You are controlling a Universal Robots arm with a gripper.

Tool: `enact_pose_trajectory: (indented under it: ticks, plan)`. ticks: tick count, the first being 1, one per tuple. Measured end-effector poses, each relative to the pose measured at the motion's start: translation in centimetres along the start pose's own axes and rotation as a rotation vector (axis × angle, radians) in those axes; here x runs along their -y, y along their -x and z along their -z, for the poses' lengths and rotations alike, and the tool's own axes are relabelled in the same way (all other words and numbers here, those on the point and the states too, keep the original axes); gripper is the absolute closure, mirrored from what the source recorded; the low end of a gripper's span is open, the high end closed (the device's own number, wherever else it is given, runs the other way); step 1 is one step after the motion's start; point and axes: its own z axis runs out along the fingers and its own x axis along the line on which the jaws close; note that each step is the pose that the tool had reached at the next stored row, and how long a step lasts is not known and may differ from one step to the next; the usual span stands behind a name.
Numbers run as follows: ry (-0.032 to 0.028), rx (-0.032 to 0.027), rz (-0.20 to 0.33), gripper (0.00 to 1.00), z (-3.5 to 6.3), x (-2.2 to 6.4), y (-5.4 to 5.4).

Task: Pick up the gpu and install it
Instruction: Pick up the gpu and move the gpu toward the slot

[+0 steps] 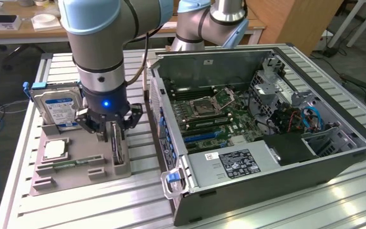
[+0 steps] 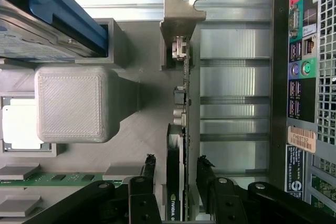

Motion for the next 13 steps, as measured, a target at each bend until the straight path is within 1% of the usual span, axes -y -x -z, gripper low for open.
enact_pose_trajectory:
  ticks: [5, 6, 13]
  plan:
    - [0.0001, 0.0001, 0.0, 0.57, -0.06, 0.0, 0.03]
    - [0.0001, 0.0001, 0.0, 0.64, -0.07, 0.0, 0.03]
    - [0.0001, 0.0004, 0.0, 0.64, -0.16, 0.0, 0.05]
